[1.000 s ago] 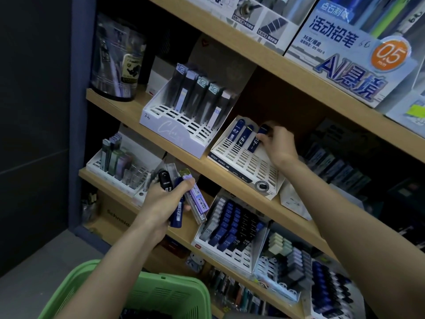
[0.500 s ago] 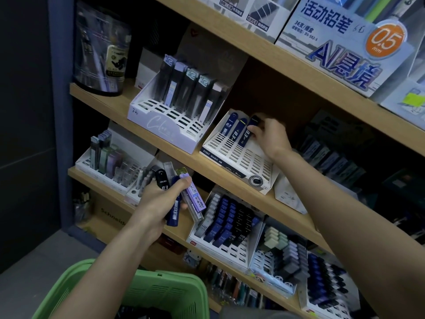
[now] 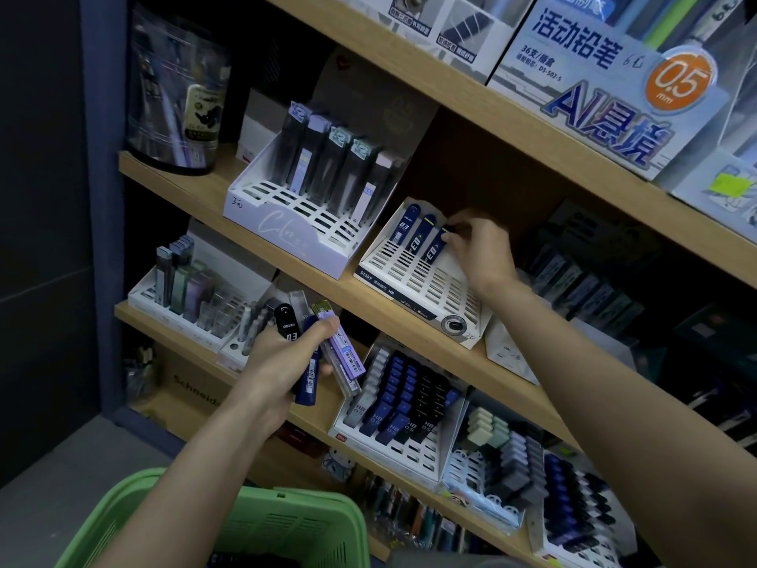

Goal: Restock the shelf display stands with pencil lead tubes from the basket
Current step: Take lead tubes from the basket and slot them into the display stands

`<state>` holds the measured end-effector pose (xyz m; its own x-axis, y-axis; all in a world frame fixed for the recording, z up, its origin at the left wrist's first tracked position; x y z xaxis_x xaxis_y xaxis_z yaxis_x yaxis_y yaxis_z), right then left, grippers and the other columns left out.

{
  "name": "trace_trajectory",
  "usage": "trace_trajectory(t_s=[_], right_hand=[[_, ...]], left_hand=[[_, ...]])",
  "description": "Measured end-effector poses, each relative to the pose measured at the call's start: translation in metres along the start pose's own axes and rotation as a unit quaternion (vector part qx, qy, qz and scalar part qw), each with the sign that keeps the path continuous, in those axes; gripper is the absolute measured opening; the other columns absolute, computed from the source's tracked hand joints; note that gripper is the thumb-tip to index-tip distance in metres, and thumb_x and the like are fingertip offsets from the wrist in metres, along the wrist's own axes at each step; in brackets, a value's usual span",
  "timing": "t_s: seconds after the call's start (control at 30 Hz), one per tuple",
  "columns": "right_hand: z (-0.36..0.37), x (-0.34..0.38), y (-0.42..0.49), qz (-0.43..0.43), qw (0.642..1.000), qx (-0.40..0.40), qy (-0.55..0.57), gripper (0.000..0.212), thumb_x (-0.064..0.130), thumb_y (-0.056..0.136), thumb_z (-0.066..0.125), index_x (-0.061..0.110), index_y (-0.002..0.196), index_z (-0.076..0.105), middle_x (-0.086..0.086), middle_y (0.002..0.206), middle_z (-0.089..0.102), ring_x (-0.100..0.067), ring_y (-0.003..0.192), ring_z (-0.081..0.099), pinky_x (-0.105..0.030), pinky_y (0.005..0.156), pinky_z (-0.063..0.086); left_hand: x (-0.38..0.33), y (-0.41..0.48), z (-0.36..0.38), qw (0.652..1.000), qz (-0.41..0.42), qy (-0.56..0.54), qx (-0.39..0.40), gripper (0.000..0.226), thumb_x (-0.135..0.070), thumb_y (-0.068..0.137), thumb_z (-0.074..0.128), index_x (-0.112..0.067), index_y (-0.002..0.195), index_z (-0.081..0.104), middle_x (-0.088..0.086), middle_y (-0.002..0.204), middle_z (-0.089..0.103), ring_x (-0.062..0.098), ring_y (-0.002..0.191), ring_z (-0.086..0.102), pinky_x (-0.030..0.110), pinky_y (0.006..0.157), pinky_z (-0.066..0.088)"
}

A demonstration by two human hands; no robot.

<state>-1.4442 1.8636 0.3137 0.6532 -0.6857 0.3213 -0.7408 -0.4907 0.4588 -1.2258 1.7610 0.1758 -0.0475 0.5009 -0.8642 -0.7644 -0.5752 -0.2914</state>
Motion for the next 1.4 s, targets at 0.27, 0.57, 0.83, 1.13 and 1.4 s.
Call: trace_trajectory(t_s=[0.27, 0.57, 0.83, 1.13, 1.4], right_hand=[[-0.011, 0.029, -0.030, -0.041, 0.994, -0.101, 0.002, 0.032, 0.014, 0.096, 0.051, 0.012, 0.128, 0.050, -0.008, 0.118, 0.052, -0.011, 0.102, 0.054, -0.015, 0.085, 0.044], [0.026, 0.080, -0.138, 0.005, 0.915, 0.340, 0.217, 0.027, 0.025, 0.092, 0.059, 0.013, 0.116, 0.059, 0.006, 0.087, 0.064, -0.002, 0.072, 0.062, -0.014, 0.066, 0.052], [0.003, 0.065, -0.152, 0.084, 0.868, 0.367, 0.325, 0.019, 0.009, 0.089, 0.062, 0.005, 0.108, 0.059, -0.015, 0.098, 0.069, -0.021, 0.086, 0.068, -0.033, 0.085, 0.057], [-0.085, -0.006, -0.175, 0.129, 0.906, 0.214, 0.341, 0.039, -0.001, 0.083, 0.067, 0.021, 0.105, 0.044, -0.011, 0.087, 0.067, -0.011, 0.072, 0.070, -0.021, 0.063, 0.055], [-0.179, -0.110, -0.150, 0.103, 0.989, -0.051, 0.088, 0.009, 0.011, 0.097, 0.050, 0.016, 0.098, 0.057, -0.003, 0.088, 0.062, -0.018, 0.081, 0.066, -0.032, 0.078, 0.056]], left_hand=[[-0.004, -0.003, 0.002, 1.000, 0.002, -0.024, 0.008, 0.013, -0.025, 0.085, 0.068, -0.013, 0.080, 0.065, -0.003, 0.058, 0.065, 0.006, 0.046, 0.054, 0.020, 0.052, 0.047], [-0.008, -0.013, 0.005, 0.998, 0.027, -0.043, 0.043, 0.009, -0.022, 0.086, 0.066, -0.013, 0.084, 0.066, -0.002, 0.064, 0.068, 0.004, 0.051, 0.060, 0.016, 0.050, 0.050], [-0.007, -0.035, 0.016, 0.995, 0.041, -0.023, 0.085, 0.024, -0.033, 0.071, 0.068, -0.014, 0.085, 0.069, 0.004, 0.074, 0.071, 0.015, 0.064, 0.060, 0.024, 0.058, 0.048], [0.013, -0.061, 0.069, 0.995, -0.008, -0.002, 0.104, 0.017, -0.022, 0.082, 0.068, -0.007, 0.091, 0.068, 0.002, 0.072, 0.073, 0.009, 0.046, 0.047, 0.016, 0.042, 0.045], [0.016, -0.078, 0.134, 0.987, -0.012, 0.015, 0.159, 0.017, -0.023, 0.081, 0.068, -0.009, 0.090, 0.066, 0.000, 0.074, 0.073, 0.004, 0.042, 0.048, 0.017, 0.046, 0.046]])
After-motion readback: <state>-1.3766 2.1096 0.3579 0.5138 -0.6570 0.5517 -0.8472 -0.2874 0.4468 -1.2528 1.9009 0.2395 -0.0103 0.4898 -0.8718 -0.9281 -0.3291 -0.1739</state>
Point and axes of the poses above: each hand's wrist, its own y-axis towards the middle knuckle, its own z-axis out of the palm, x = y × z, the point moved 4 cm from there along y, towards the middle knuckle
